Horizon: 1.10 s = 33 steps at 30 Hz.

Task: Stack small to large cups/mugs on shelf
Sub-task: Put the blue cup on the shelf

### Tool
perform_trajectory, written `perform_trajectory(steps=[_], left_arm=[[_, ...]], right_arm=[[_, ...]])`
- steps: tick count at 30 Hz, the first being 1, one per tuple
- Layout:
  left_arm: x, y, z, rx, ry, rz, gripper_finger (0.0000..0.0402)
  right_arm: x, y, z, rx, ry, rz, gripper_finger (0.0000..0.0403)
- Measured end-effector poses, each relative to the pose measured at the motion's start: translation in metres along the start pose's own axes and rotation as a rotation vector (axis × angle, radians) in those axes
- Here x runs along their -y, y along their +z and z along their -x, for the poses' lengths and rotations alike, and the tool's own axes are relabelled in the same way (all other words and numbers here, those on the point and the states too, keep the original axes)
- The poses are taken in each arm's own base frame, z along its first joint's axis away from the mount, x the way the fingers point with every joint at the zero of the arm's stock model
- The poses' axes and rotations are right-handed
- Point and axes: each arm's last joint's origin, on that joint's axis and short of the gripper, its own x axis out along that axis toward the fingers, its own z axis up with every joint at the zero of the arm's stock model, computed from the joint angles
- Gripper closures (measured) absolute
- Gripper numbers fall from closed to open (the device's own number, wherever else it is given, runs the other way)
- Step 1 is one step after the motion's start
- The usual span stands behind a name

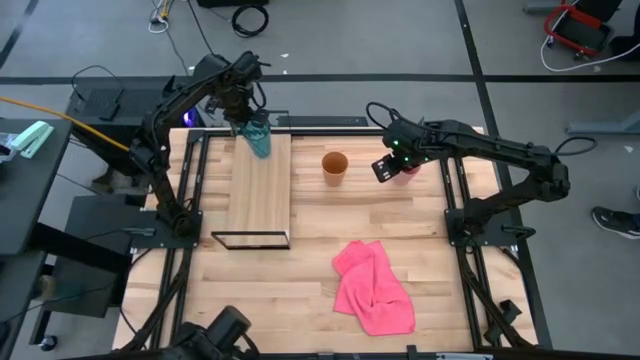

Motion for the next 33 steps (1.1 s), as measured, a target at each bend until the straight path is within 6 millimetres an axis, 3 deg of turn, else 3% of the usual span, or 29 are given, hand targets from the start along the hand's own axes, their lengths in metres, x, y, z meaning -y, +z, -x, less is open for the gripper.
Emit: perform_trajectory(steps=[18,33], left_arm=[[0.006,-0.002,0.0,0.004,-0.003,-0.019,0.0389],[0.011,0.006,-0.012,-0.005,0.013,-0.045,0.0389]], right_arm=[[-0.001,0.0,0.0,-0.001,0.001,0.035,0.0298],[0.0,0.0,0.0,-0.001,0.001,0.059,0.0298]])
